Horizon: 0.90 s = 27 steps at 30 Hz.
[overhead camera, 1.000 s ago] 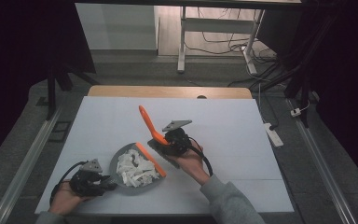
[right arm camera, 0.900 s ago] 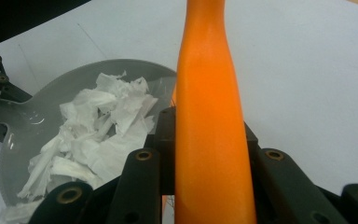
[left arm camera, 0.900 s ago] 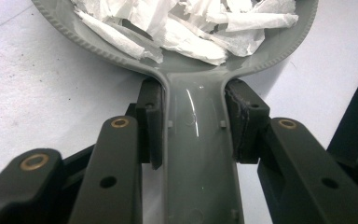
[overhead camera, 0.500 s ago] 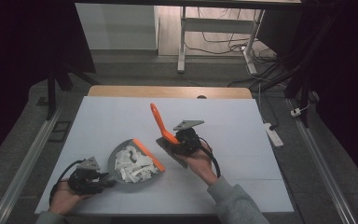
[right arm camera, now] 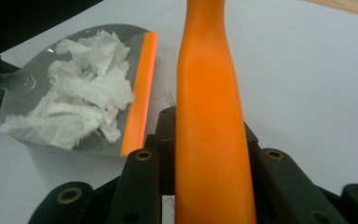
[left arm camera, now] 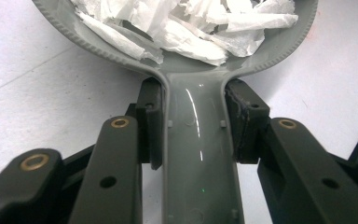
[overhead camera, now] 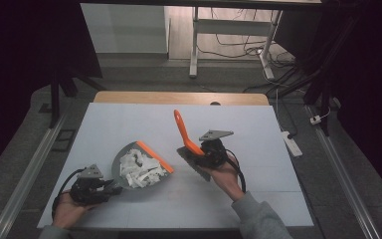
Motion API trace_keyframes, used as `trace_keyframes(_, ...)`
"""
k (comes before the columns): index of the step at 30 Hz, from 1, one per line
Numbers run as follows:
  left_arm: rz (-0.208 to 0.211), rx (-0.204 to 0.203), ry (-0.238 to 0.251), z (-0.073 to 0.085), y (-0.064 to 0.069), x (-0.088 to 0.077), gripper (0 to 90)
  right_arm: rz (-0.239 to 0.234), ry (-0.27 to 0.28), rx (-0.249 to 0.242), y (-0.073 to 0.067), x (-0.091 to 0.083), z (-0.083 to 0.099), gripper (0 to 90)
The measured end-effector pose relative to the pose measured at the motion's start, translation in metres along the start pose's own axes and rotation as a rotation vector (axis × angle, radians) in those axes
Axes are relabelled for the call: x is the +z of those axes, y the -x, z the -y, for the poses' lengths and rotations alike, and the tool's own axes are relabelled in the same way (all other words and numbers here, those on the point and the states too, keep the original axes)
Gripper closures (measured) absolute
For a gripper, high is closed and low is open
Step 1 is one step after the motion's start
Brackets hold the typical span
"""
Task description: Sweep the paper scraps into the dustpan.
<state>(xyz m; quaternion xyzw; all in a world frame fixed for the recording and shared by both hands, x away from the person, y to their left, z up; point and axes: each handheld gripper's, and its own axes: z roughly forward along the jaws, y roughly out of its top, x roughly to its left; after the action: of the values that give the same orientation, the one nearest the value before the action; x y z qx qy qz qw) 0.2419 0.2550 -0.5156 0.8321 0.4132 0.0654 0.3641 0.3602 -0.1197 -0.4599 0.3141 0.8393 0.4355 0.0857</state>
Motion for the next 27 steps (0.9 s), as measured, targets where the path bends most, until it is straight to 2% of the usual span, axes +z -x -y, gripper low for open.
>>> trace_keyframes(10,-0.031,-0.038,0.041,-0.001,-0.001,-0.004,61.3,0.019,0.014,0.014,0.009,-0.018,0.011,71.8)
trace_keyframes(14,-0.041,-0.064,0.054,-0.002,-0.001,-0.006,61.3,0.016,0.019,0.015,0.011,-0.024,0.013,71.8)
trace_keyframes(20,-0.052,-0.079,0.068,-0.004,0.002,-0.006,61.2,0.007,0.019,0.015,0.013,-0.031,0.019,71.8)
trace_keyframes(27,-0.094,-0.135,0.083,-0.006,0.002,-0.006,61.3,0.000,0.017,0.019,0.017,-0.042,0.027,71.8)
